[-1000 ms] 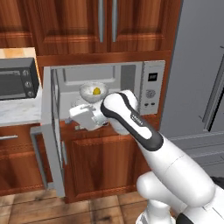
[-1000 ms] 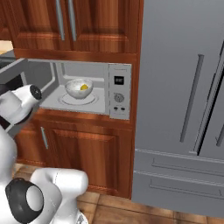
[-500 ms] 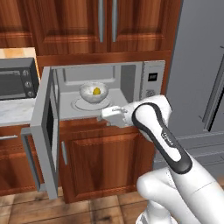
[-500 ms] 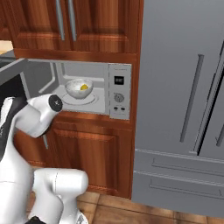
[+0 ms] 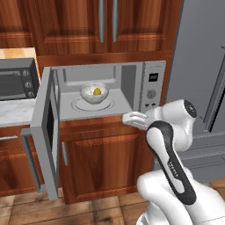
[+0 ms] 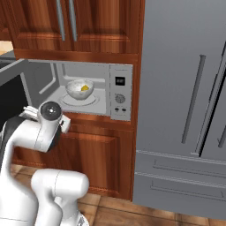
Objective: The microwave is finished heating the chicken drumstick and lemon. Take the bowl containing the food and place it on the dining counter.
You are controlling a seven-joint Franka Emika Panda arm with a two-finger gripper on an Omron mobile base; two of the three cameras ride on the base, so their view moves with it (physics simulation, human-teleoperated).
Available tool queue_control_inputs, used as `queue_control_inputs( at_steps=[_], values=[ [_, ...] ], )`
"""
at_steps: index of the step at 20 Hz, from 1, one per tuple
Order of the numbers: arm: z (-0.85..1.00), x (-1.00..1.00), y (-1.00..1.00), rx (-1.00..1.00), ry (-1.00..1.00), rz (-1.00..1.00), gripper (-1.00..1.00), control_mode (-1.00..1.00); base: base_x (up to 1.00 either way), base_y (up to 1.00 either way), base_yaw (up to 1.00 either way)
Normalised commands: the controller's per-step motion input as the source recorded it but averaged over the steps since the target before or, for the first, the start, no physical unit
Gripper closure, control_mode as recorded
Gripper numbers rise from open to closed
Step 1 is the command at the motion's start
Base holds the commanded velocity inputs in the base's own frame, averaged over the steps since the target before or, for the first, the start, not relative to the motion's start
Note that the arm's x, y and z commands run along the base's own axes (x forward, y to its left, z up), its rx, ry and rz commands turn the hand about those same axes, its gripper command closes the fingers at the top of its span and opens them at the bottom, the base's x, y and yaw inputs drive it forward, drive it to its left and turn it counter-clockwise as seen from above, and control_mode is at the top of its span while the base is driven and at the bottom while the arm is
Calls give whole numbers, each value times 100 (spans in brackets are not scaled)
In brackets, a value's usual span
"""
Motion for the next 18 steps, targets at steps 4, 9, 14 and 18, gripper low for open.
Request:
queue_control_inputs(
  at_steps=[4,9,14,18],
  values=[
    [0,-27,-85,-29,35,-32,-100,-100,0,0,0],
    [0,-4,-17,-6,5,-10,-100,-100,0,0,0],
    [-15,0,23,-27,0,0,-100,-100,0,0,0],
    [-6,0,20,-25,0,0,-100,-100,0,0,0]
  ],
)
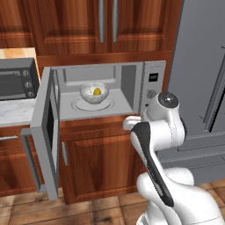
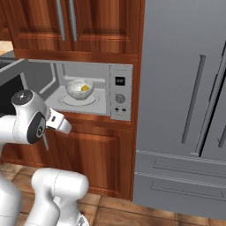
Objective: The microwave is finished heating the chicken drumstick and lemon. Take the bowl containing the food and place it on the dining counter.
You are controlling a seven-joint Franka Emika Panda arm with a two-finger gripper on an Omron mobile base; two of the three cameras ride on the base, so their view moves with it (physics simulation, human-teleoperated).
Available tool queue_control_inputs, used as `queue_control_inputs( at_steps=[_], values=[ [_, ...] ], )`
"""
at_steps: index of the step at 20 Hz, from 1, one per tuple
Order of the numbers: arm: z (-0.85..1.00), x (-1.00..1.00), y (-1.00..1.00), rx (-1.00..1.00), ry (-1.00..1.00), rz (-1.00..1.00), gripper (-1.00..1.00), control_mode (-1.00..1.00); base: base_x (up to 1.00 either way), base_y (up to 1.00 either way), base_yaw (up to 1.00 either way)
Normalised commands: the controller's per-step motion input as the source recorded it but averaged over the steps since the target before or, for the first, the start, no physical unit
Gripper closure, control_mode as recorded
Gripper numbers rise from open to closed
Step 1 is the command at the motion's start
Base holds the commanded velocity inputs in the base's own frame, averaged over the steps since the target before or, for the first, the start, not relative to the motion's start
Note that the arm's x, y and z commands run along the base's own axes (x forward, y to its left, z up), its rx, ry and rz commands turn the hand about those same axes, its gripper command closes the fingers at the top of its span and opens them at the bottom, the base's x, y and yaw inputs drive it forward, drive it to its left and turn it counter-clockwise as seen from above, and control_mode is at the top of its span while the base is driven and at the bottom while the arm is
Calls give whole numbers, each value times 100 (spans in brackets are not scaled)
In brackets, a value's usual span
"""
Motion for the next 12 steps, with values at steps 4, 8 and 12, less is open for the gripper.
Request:
queue_control_inputs(
  at_steps=[4,8,12],
  values=[
    [0,0,-1,0,0,0,-100,-100,0,0,0],
    [0,9,-4,0,0,0,-100,-100,0,0,0],
    [0,29,7,0,0,0,-100,-100,0,0,0]
  ],
)
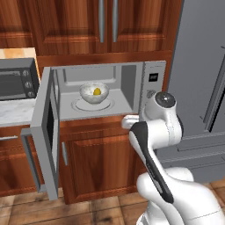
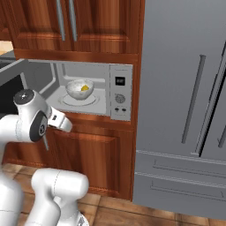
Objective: The microwave is finished heating the chicken drumstick and lemon. Take the bowl containing the food and place it on the dining counter.
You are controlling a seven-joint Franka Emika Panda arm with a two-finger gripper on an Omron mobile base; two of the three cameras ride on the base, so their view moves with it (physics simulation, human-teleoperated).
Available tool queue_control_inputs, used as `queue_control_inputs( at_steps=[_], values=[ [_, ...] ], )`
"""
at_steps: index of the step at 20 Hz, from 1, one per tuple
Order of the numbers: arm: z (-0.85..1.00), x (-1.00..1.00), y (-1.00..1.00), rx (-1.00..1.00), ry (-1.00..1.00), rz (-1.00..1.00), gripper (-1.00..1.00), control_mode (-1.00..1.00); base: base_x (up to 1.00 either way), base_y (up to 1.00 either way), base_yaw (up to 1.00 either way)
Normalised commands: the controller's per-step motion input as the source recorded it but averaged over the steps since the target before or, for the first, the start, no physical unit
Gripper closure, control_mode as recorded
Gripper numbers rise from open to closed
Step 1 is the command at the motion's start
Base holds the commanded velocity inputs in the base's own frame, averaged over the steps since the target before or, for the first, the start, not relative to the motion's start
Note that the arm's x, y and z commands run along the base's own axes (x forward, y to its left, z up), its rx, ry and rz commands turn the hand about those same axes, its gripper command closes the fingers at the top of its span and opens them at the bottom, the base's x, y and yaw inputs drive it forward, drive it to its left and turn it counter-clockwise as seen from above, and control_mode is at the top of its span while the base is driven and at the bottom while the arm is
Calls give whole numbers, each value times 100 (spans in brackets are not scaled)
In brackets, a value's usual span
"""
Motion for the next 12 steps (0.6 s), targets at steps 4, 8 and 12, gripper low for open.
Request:
queue_control_inputs(
  at_steps=[4,8,12],
  values=[
    [0,9,4,0,0,0,-100,100,31,18,0],
    [0,0,0,0,0,0,-100,100,51,42,0],
    [0,0,0,0,0,0,-100,100,36,44,0]
  ],
)
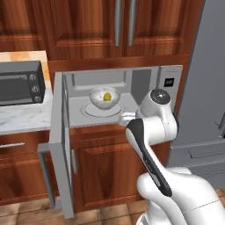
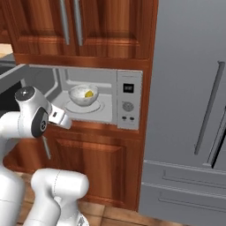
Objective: The microwave is finished heating the chicken drumstick and lemon. Take the bowl containing the food and place it on the dining counter.
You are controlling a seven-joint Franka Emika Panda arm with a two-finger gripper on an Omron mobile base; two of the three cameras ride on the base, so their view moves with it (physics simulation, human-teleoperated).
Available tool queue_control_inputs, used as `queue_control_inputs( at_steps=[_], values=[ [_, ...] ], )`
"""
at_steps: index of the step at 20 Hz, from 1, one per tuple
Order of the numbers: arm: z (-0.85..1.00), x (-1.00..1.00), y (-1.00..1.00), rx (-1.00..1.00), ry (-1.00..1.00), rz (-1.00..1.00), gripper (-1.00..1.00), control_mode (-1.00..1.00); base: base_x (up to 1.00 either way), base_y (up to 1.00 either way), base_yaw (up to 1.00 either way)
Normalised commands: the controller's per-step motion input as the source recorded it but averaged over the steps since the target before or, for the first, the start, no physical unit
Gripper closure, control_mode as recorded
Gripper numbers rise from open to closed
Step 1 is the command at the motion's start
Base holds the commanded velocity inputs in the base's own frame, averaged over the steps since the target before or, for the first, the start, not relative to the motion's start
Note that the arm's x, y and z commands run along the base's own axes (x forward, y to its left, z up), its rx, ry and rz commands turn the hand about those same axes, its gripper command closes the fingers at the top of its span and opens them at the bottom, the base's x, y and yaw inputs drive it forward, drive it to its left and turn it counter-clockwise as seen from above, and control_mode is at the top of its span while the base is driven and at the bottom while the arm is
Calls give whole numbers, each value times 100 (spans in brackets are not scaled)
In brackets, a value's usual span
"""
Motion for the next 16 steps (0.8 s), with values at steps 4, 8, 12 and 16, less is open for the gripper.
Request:
queue_control_inputs(
  at_steps=[4,8,12,16],
  values=[
    [0,0,0,0,0,0,-100,100,43,28,0],
    [4,32,-10,6,0,1,-100,-100,26,0,0],
    [14,69,-31,19,0,0,-100,-100,0,0,0],
    [25,49,-30,25,0,-2,-100,-100,0,0,0]
  ],
)
